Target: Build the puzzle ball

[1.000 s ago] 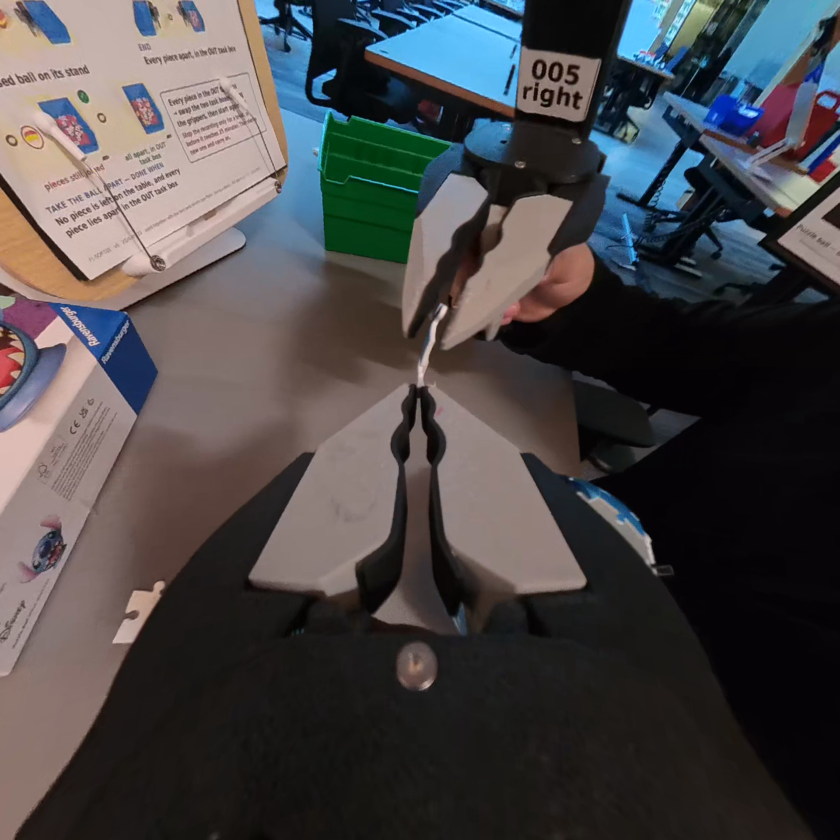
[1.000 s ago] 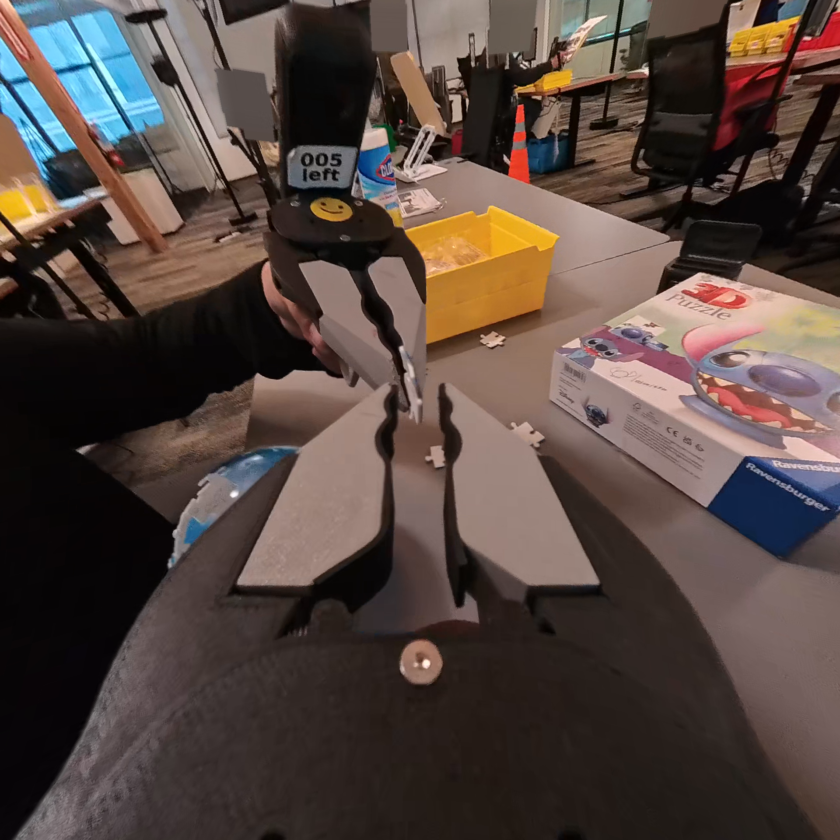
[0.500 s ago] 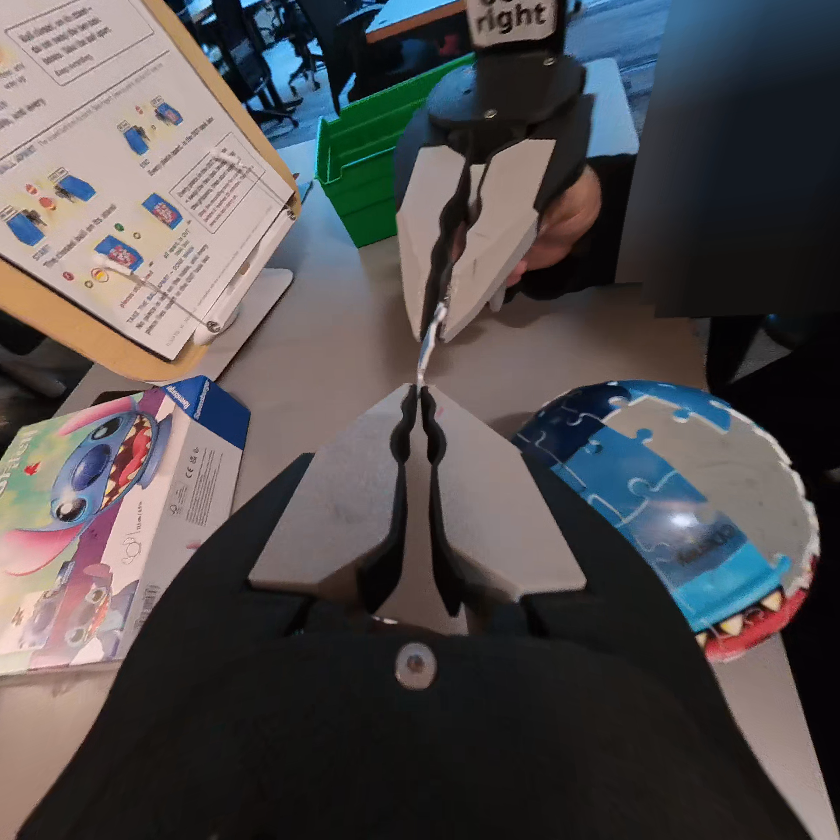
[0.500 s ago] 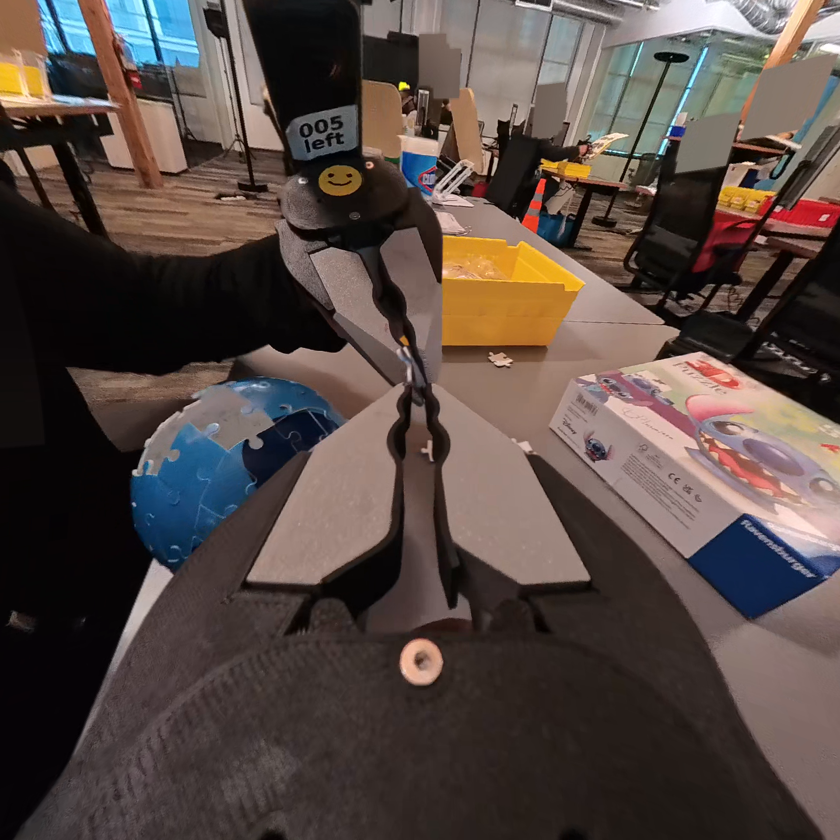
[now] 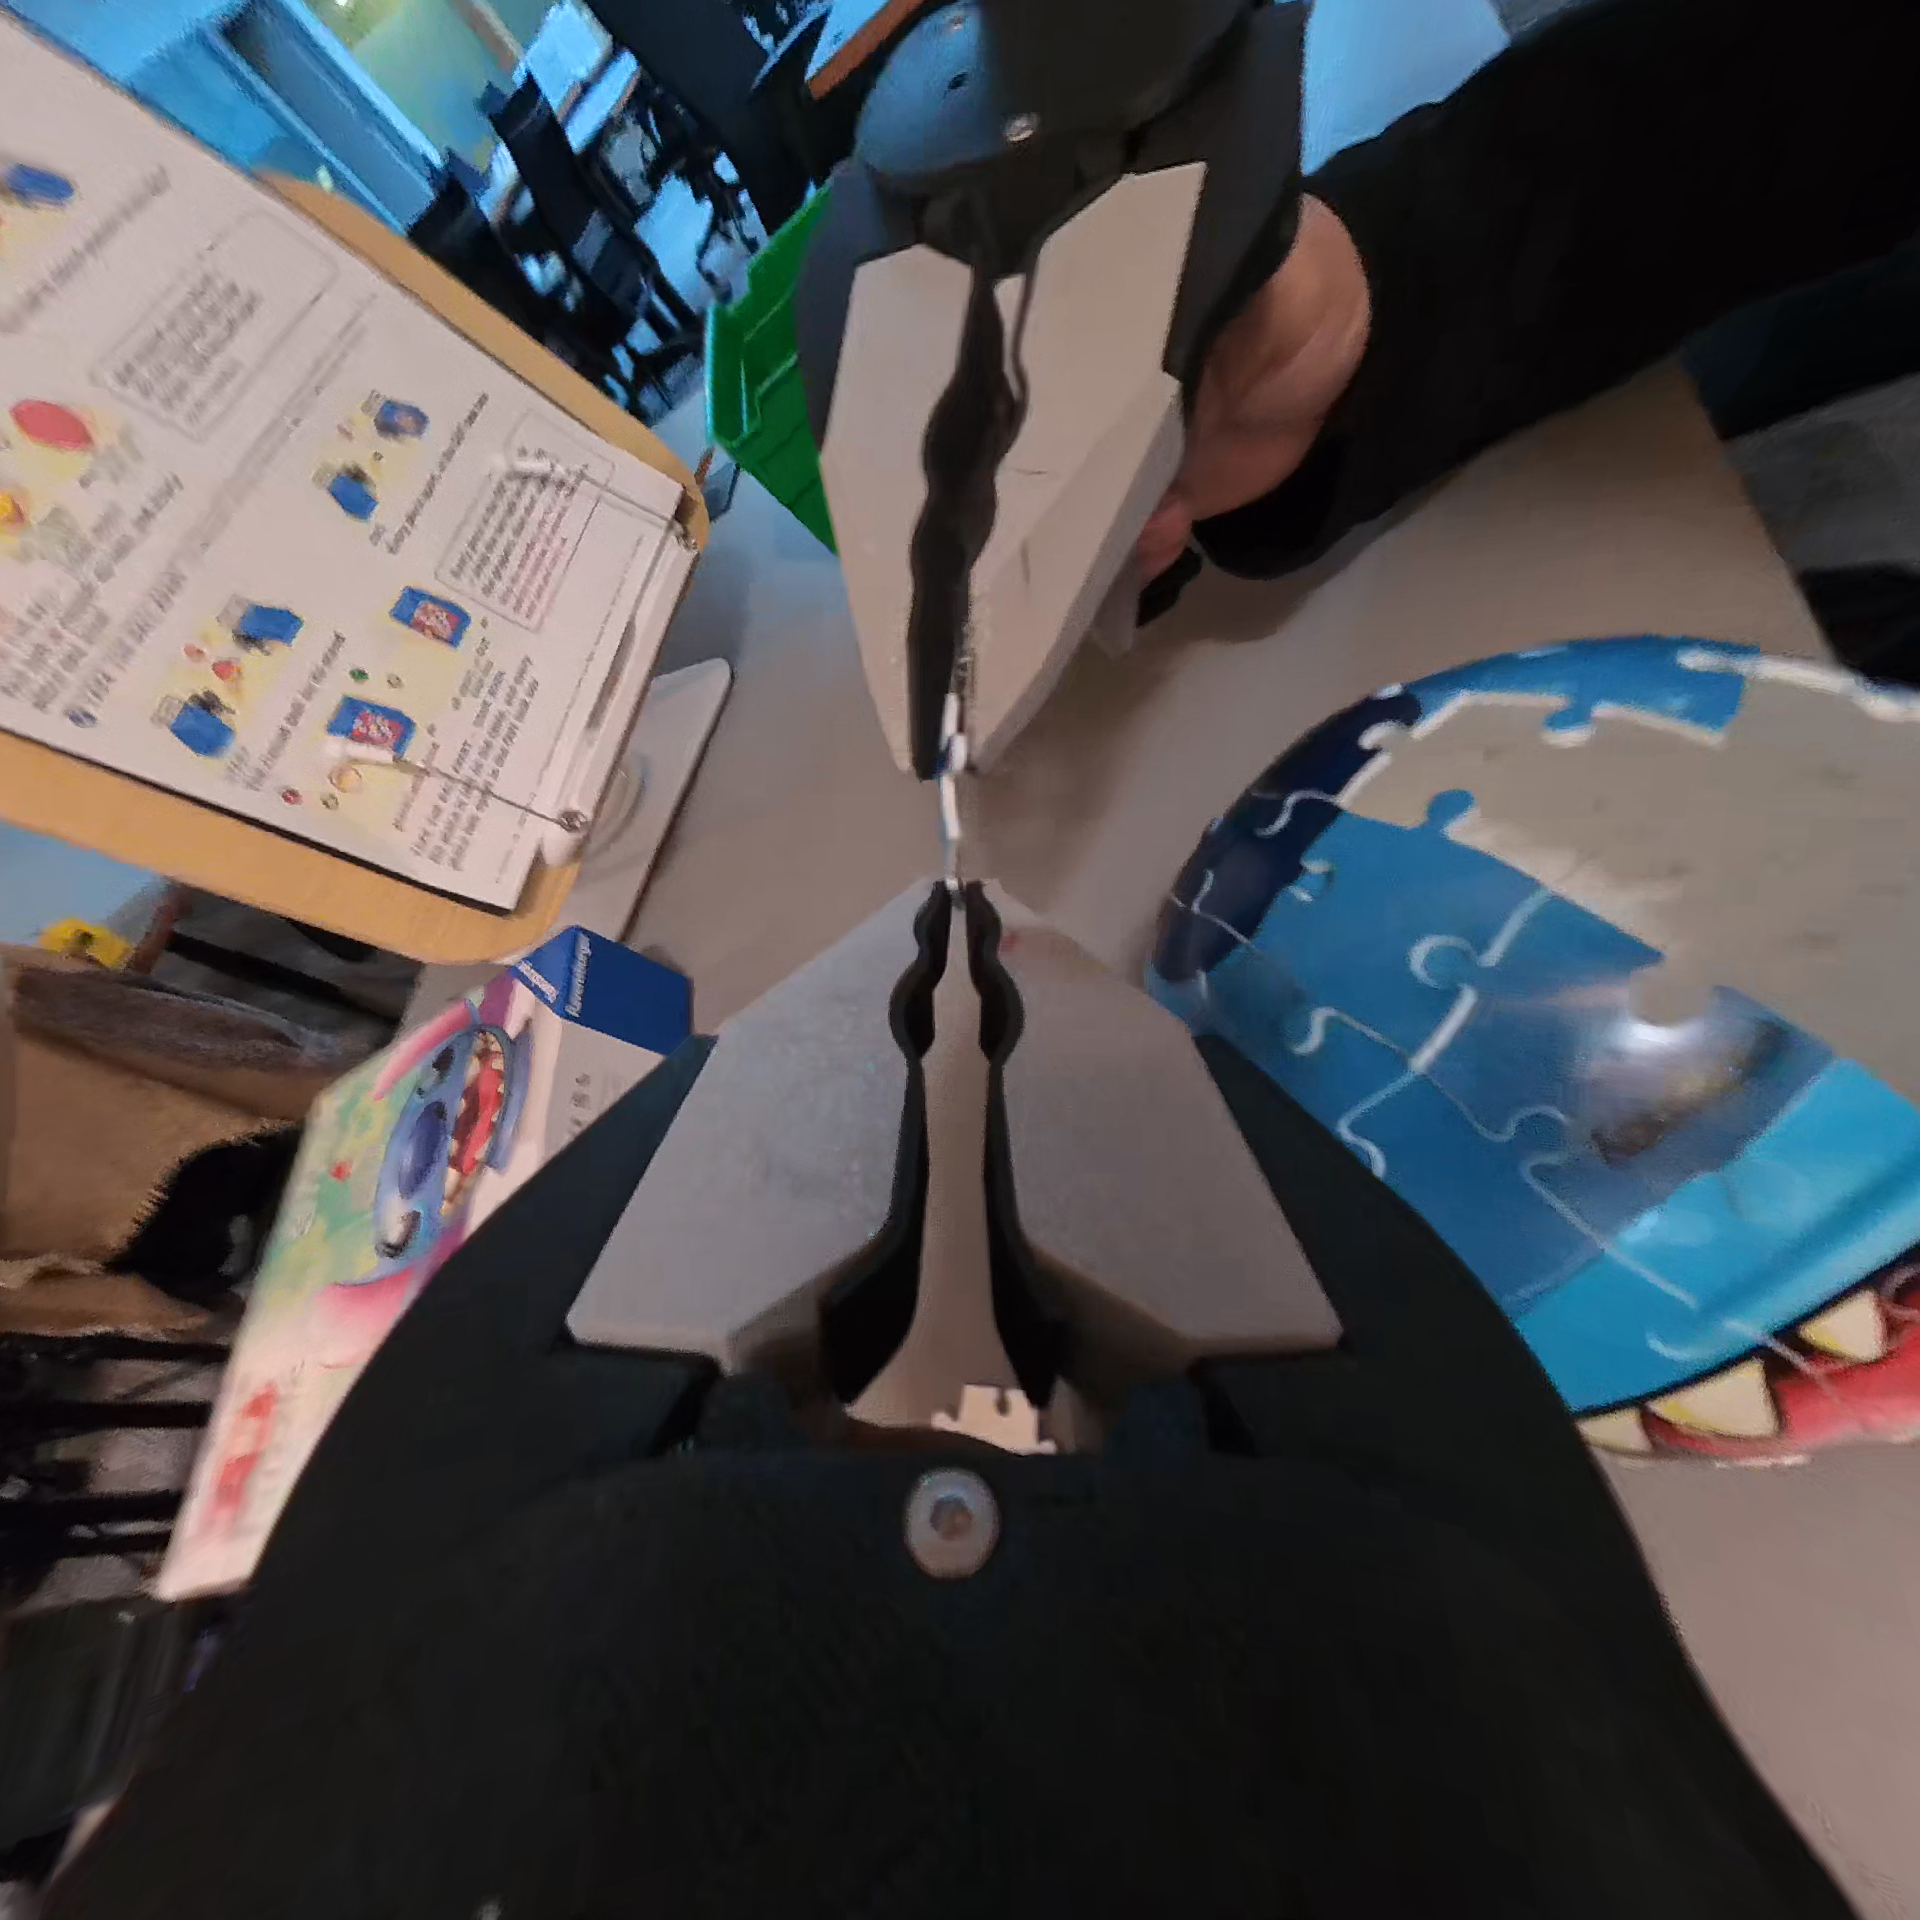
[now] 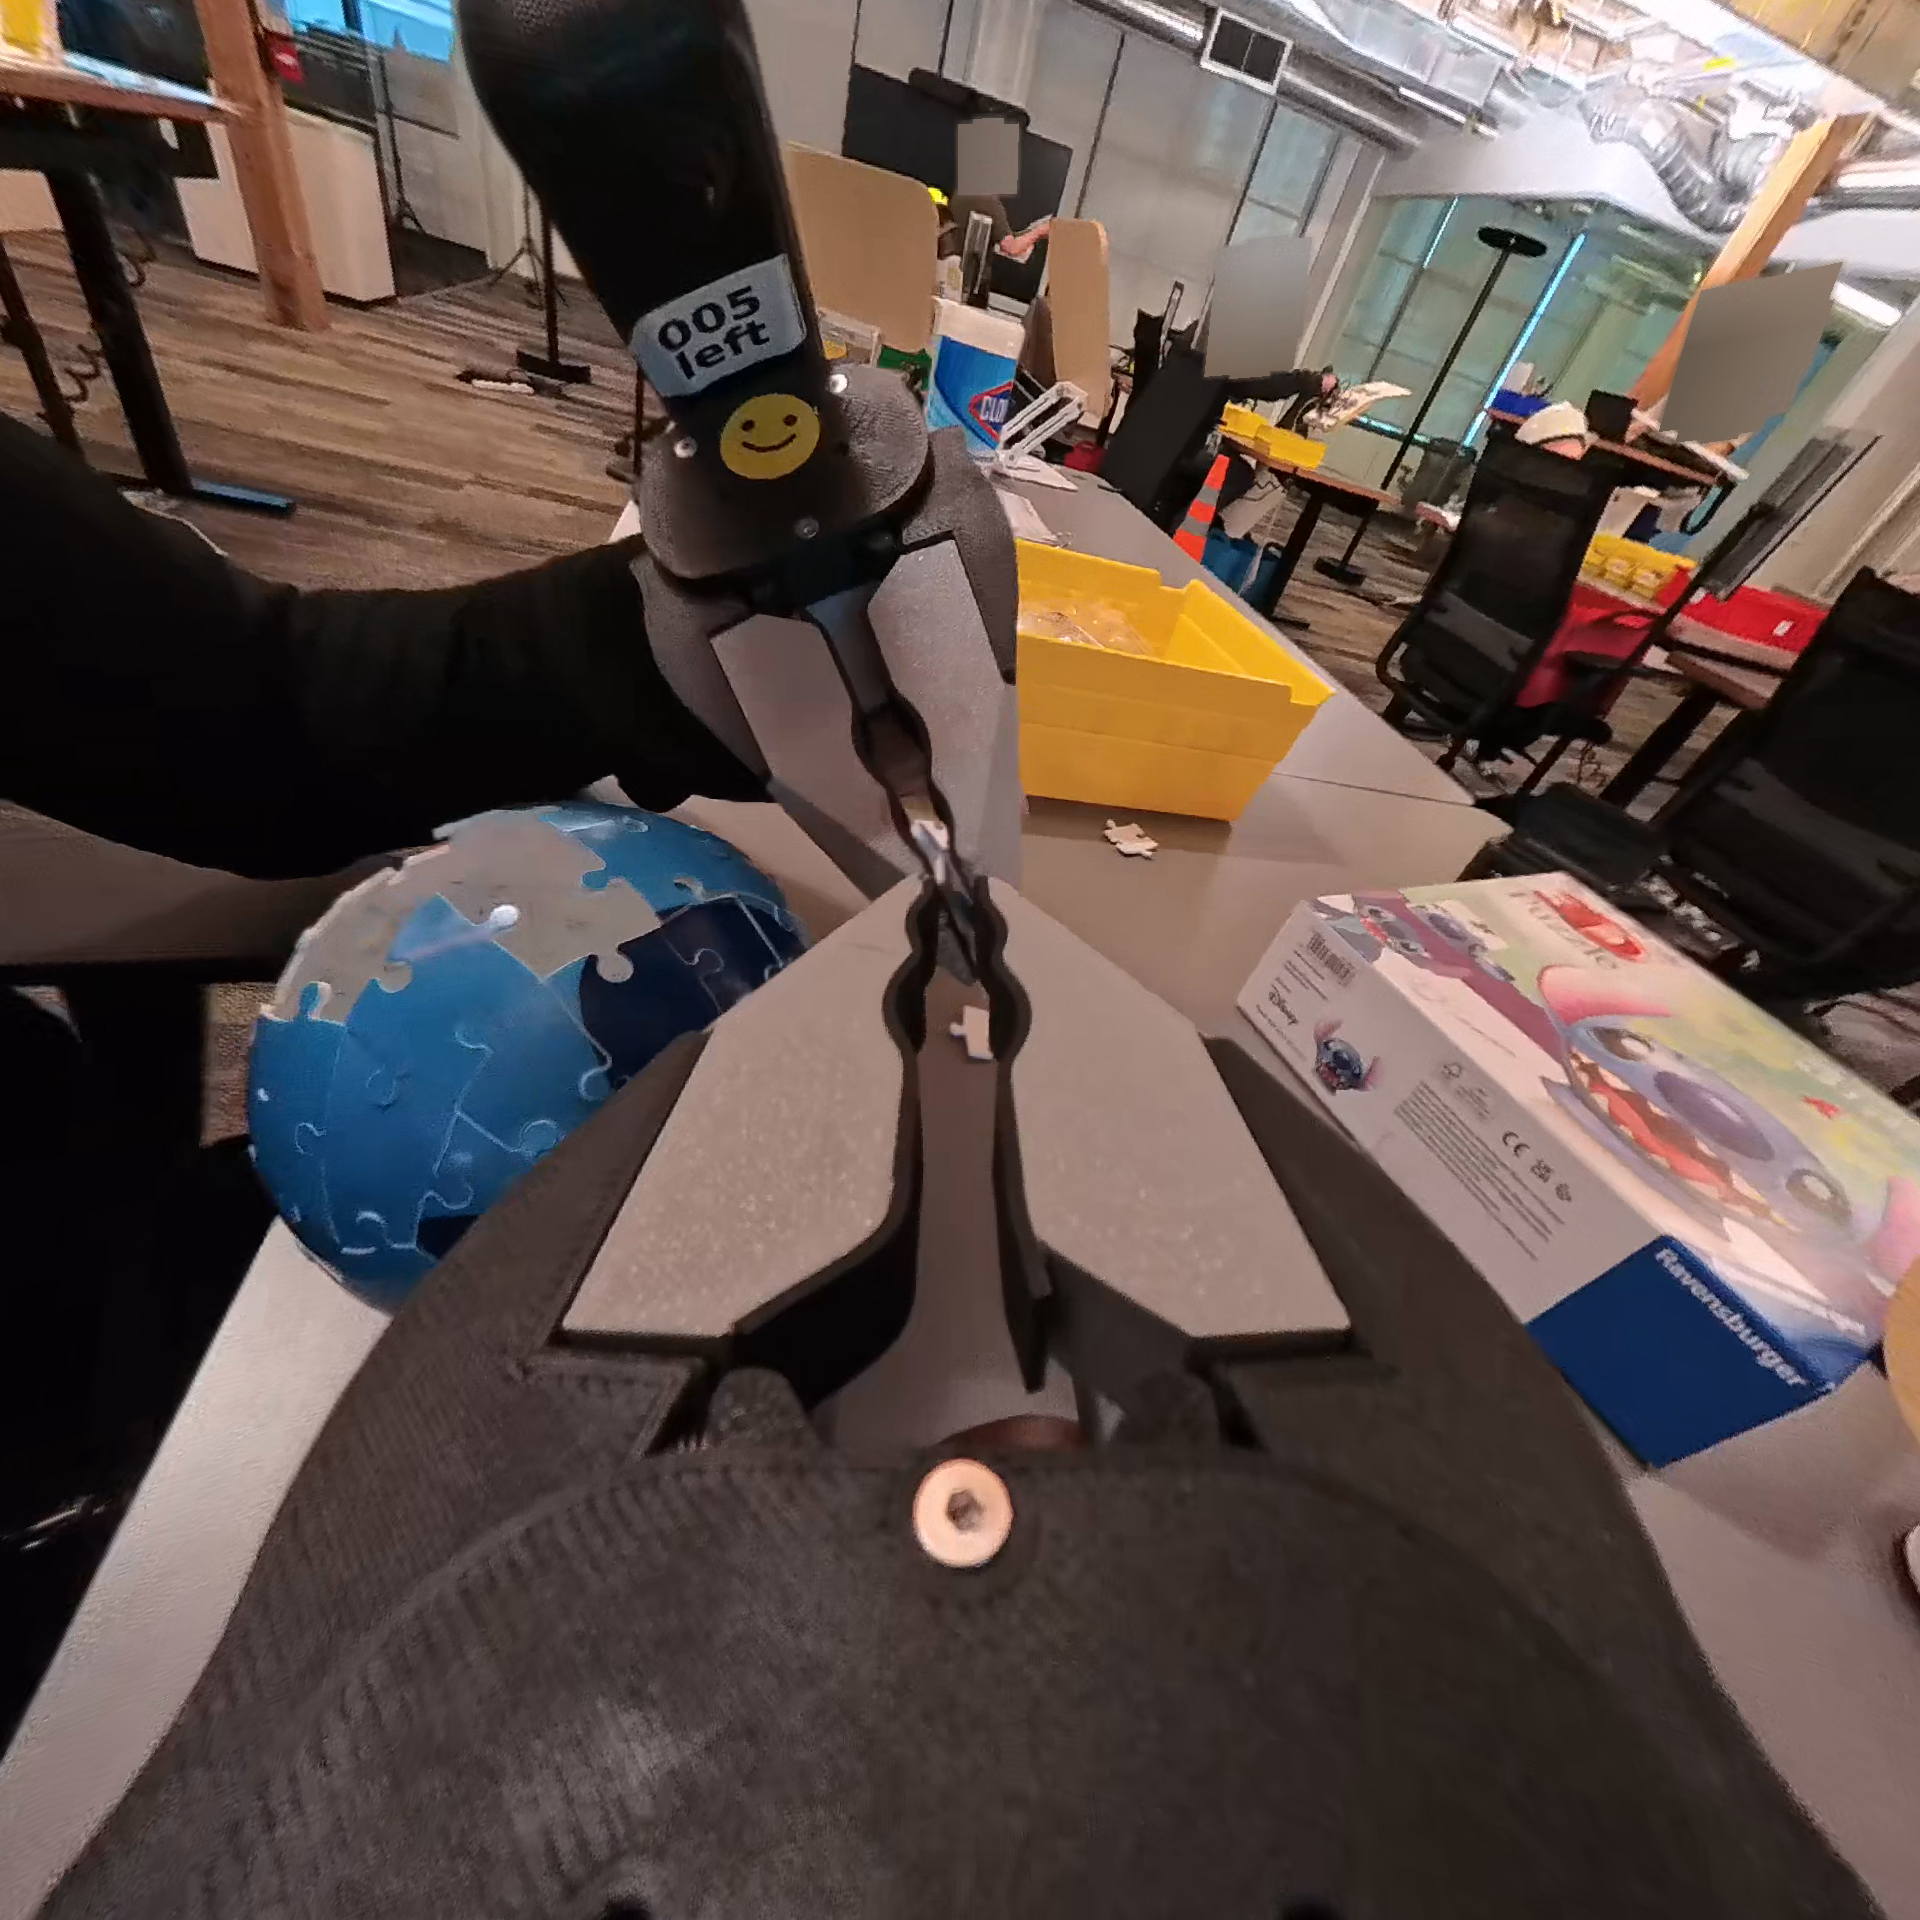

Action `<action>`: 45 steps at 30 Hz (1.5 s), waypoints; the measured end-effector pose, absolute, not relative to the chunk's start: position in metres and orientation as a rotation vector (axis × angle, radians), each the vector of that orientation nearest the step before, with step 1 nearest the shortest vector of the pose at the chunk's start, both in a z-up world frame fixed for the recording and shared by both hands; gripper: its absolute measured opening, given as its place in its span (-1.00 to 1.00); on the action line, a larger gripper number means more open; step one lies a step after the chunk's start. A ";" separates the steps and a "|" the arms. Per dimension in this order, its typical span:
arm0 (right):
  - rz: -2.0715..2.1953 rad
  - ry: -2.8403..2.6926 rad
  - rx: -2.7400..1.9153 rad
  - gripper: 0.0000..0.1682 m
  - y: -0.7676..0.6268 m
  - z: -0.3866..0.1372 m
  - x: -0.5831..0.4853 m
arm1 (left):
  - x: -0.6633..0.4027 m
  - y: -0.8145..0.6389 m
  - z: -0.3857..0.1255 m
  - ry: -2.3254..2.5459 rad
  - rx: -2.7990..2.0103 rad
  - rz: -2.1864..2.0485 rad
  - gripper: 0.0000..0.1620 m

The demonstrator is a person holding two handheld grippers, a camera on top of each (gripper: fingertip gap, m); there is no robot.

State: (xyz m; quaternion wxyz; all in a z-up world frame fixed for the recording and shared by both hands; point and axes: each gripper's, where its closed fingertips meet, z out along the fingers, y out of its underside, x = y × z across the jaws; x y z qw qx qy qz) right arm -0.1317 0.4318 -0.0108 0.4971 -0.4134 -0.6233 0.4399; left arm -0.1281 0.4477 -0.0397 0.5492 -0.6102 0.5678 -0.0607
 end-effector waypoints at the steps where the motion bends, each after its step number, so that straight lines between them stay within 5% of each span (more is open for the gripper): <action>1: 1.052 -1.514 -0.983 -0.97 0.430 -0.011 -0.132 | -0.128 0.447 -0.040 1.353 -1.411 -0.117 -1.00; 9: 1.353 -1.398 -1.031 -0.95 0.433 0.004 -0.128 | -0.129 0.442 -0.016 1.164 -1.355 -0.468 -1.00; 18: 1.284 -1.452 -0.799 -1.00 0.421 0.026 -0.091 | -0.130 0.423 0.012 1.305 -0.753 0.451 -1.00; 27: 1.291 -1.437 -0.985 -0.65 0.431 0.011 -0.114 | -0.150 0.443 0.007 1.268 -0.746 0.648 -1.00; 32: 1.204 -1.471 -1.034 -0.70 0.434 -0.005 -0.123 | -0.147 0.440 0.004 1.251 -0.767 0.504 -1.00; 41: 1.380 -1.471 -1.072 -0.60 0.421 0.001 -0.122 | -0.157 0.440 0.026 1.293 -0.669 1.157 -1.00; 45: 1.300 -1.313 -1.167 -0.40 0.432 0.008 -0.138 | -0.153 0.448 0.017 1.371 -0.724 1.321 -1.00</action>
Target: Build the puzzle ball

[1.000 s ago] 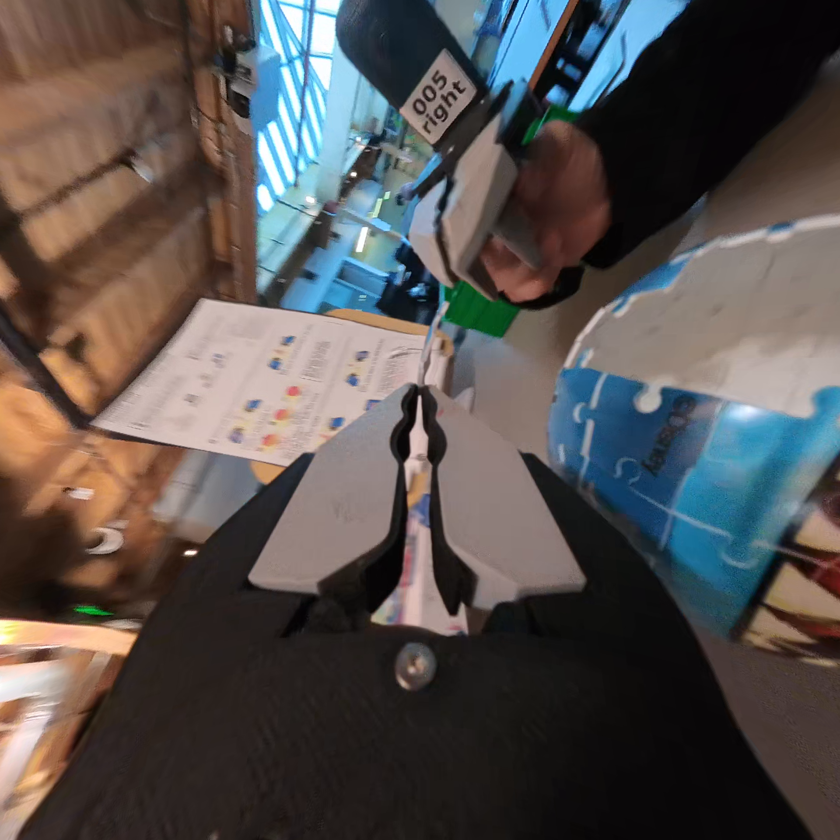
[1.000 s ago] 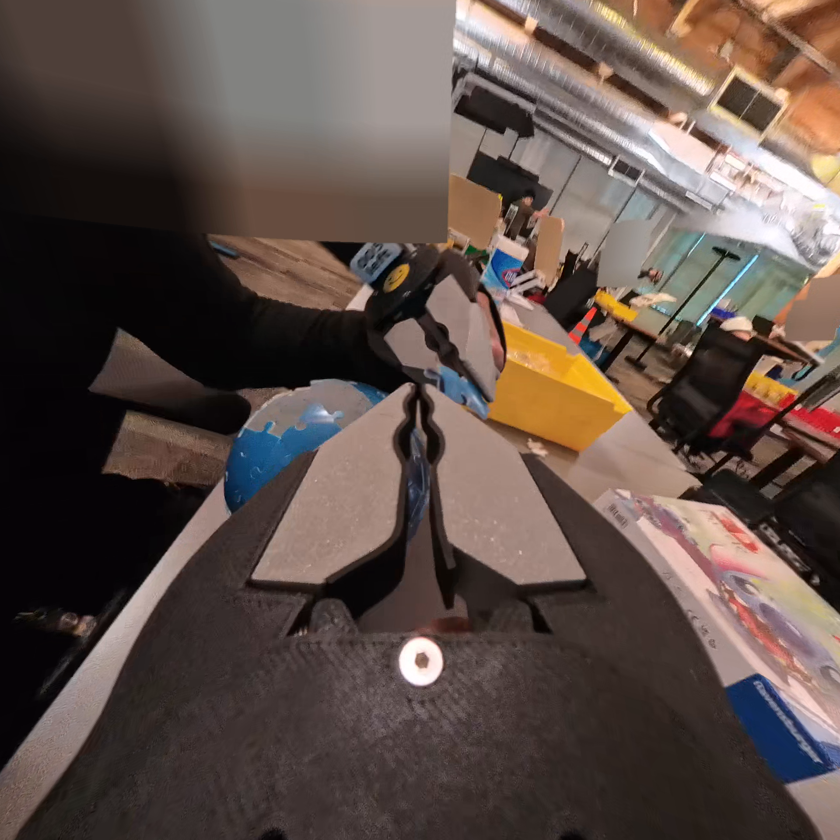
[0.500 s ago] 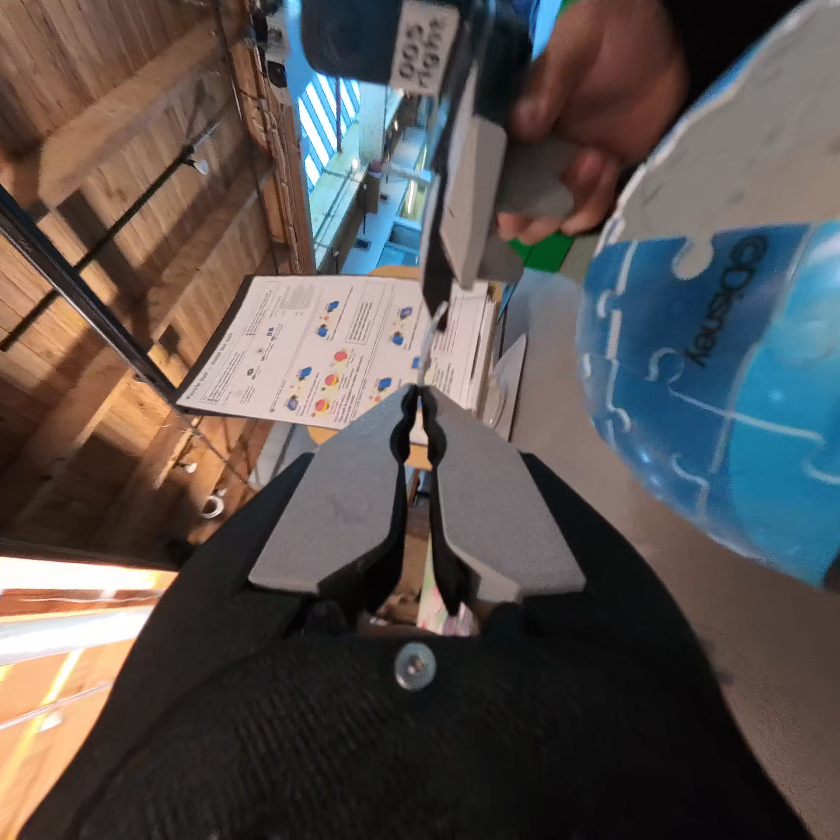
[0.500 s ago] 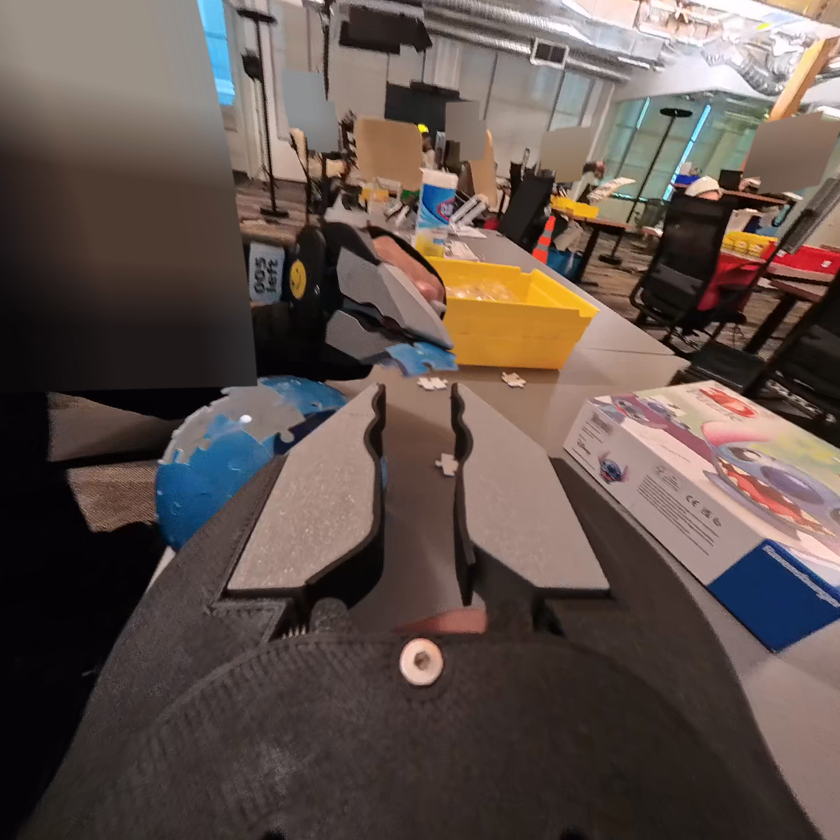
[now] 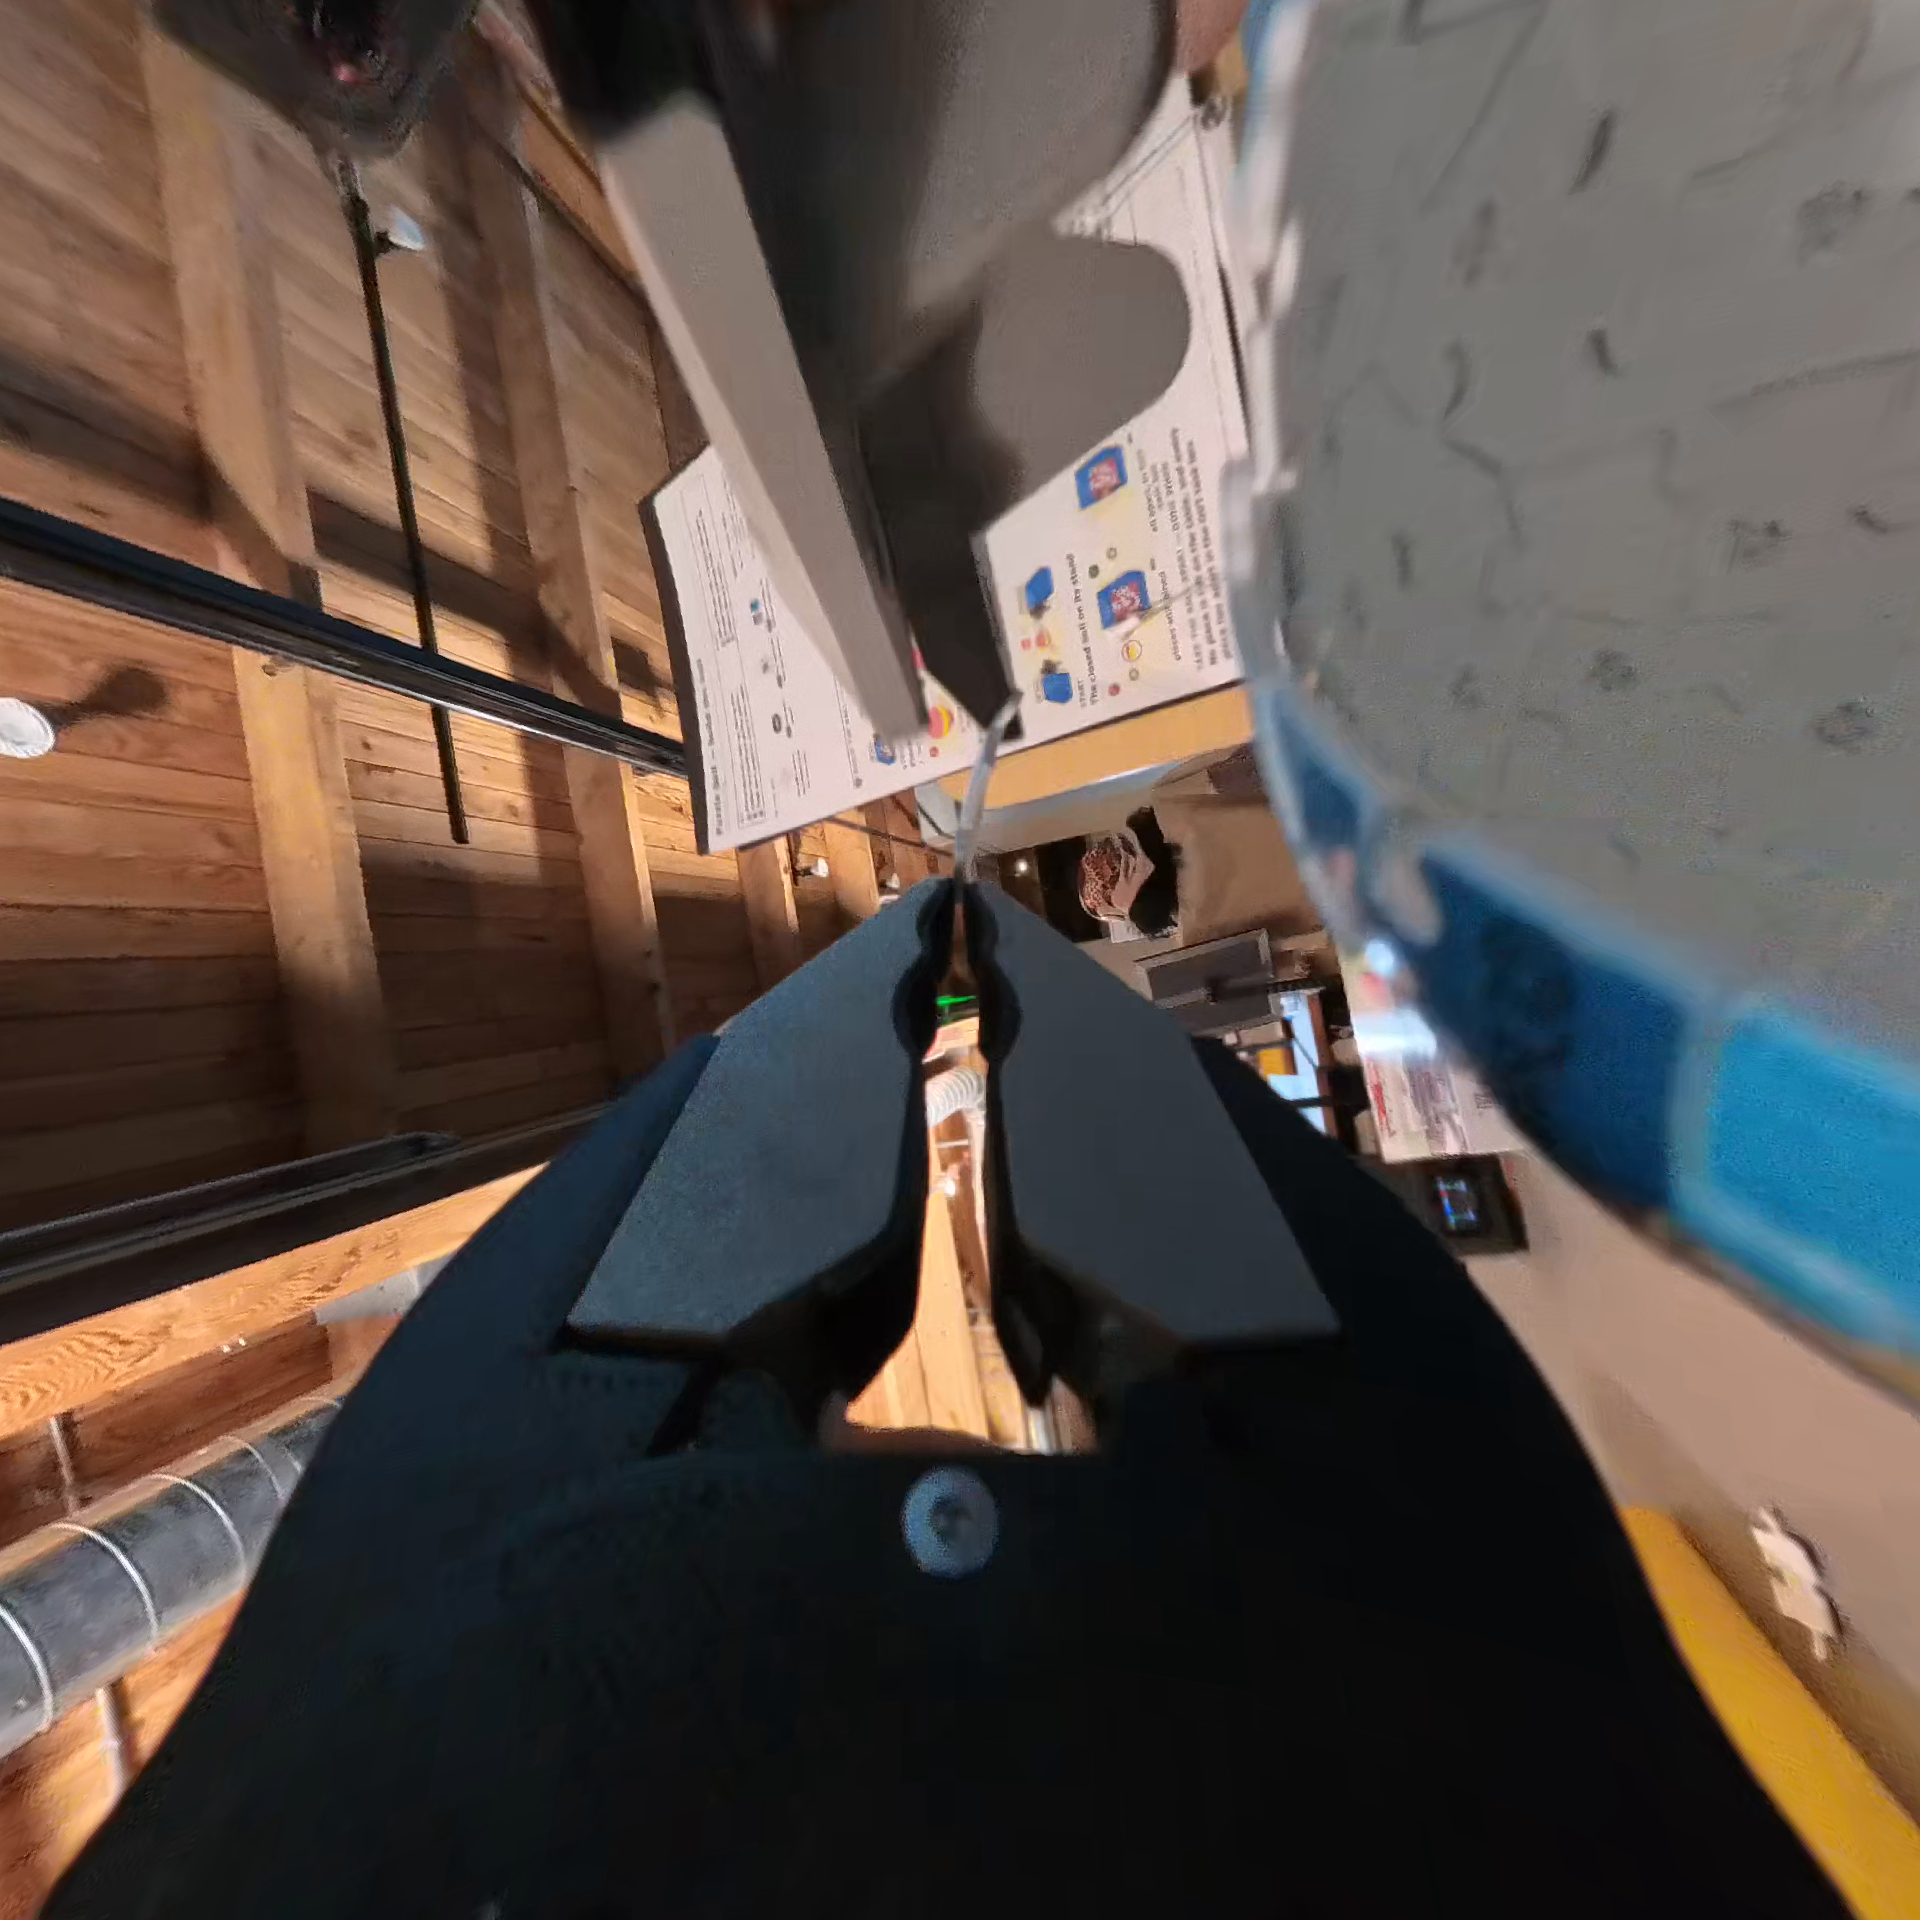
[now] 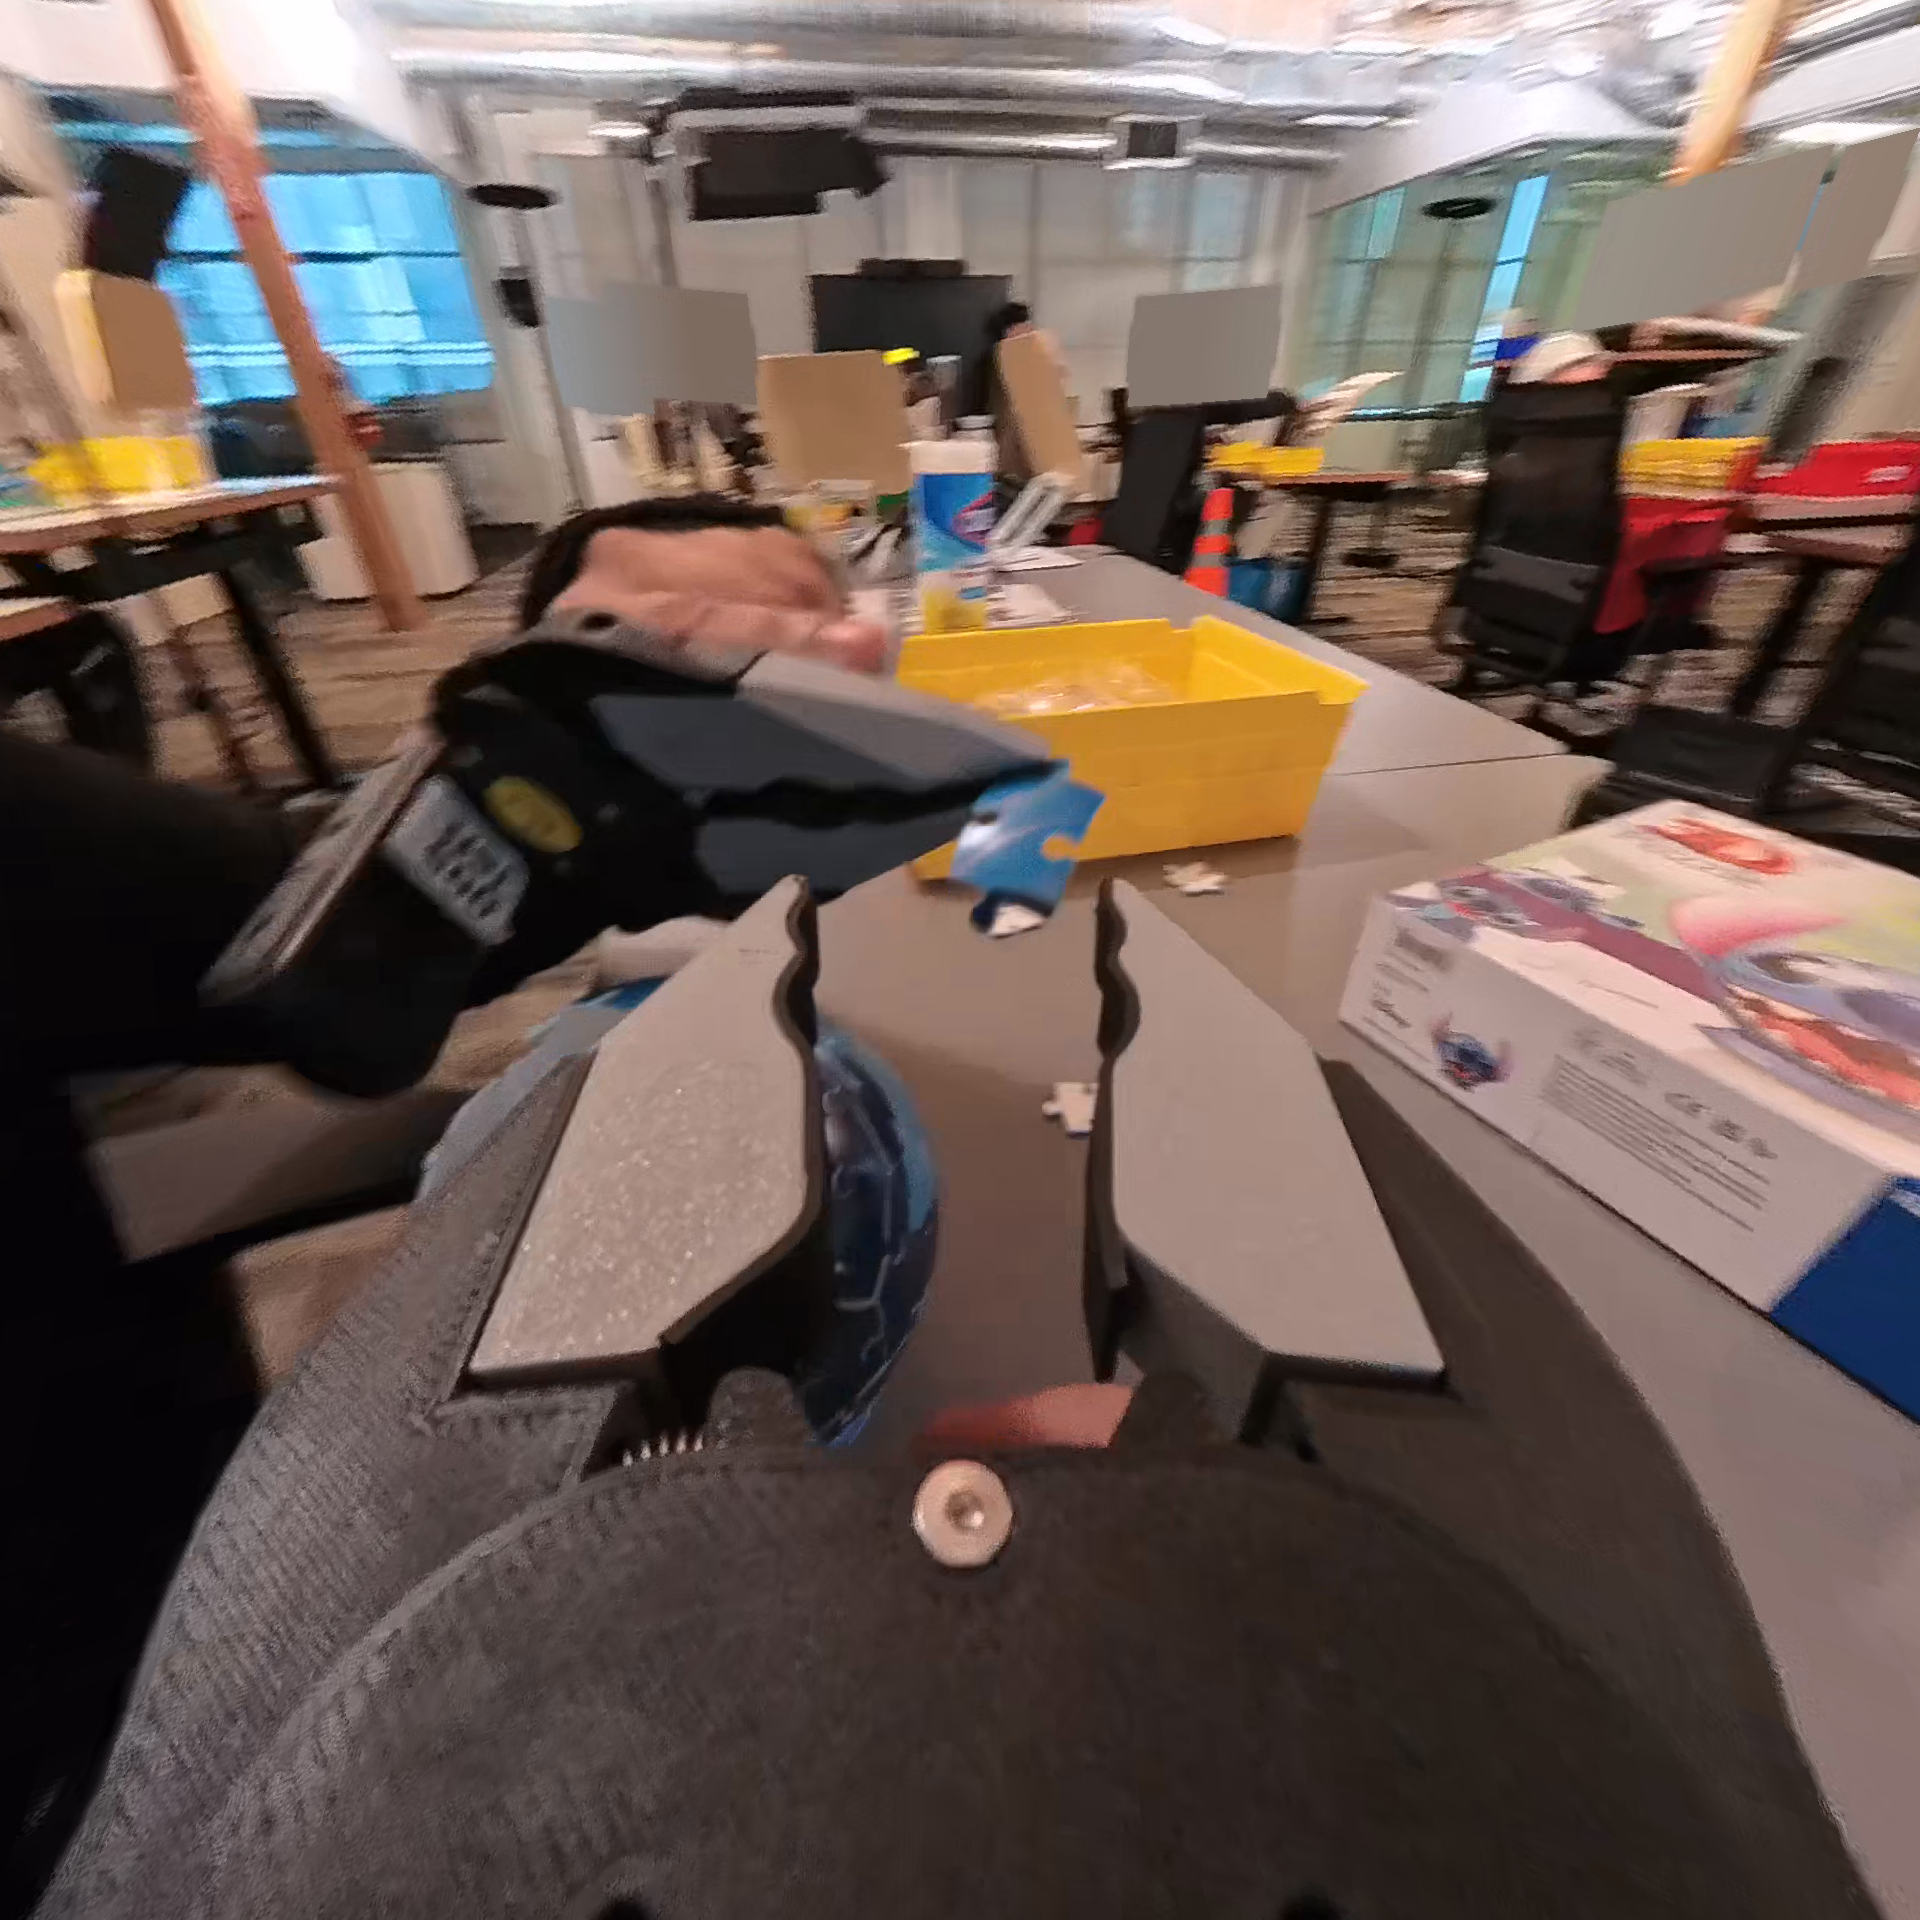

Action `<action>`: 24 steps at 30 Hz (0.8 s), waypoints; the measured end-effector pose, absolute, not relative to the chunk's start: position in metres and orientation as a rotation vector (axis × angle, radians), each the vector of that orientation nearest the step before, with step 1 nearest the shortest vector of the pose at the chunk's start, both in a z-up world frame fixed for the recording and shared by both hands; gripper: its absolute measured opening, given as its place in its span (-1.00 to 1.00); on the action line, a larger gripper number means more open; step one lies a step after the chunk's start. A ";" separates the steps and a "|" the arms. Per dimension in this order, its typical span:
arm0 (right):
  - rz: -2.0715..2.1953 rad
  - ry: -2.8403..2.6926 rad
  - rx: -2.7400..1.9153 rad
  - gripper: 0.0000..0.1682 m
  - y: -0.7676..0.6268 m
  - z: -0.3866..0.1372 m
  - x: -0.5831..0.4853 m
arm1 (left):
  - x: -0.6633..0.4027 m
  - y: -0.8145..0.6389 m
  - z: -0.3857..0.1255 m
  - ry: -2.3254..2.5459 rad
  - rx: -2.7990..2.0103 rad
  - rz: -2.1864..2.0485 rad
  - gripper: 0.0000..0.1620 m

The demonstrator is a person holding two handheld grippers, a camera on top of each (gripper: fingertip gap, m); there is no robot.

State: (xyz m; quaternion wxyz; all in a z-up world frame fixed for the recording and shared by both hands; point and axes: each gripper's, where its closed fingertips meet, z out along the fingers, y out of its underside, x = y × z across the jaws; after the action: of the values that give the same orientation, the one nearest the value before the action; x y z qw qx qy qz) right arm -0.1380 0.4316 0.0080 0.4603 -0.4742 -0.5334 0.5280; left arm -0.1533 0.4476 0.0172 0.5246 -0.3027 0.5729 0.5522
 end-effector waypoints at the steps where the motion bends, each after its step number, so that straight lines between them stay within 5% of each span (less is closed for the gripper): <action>1: 1.255 -1.303 -1.176 -0.45 0.434 0.007 -0.141 | -0.150 0.446 0.017 1.378 -0.724 1.326 -1.00; 11: 1.098 -1.272 -1.195 -0.92 0.454 0.003 -0.133 | -0.134 0.426 0.009 1.481 -0.814 1.323 -1.00; 17: 0.963 -1.300 -1.179 -0.89 0.464 0.000 -0.125 | -0.131 0.431 0.007 1.482 -0.887 1.267 -1.00; 24: 0.666 -1.441 -1.421 -0.88 0.511 -0.068 -0.109 | -0.197 0.478 -0.018 1.439 -1.254 1.159 -1.00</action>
State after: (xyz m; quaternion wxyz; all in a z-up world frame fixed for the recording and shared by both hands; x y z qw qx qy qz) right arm -0.1086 0.5107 -0.0677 0.4841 -0.5835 -0.5919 0.2735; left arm -0.1965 0.4782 -0.0179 0.4387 -0.5047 0.5792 0.4663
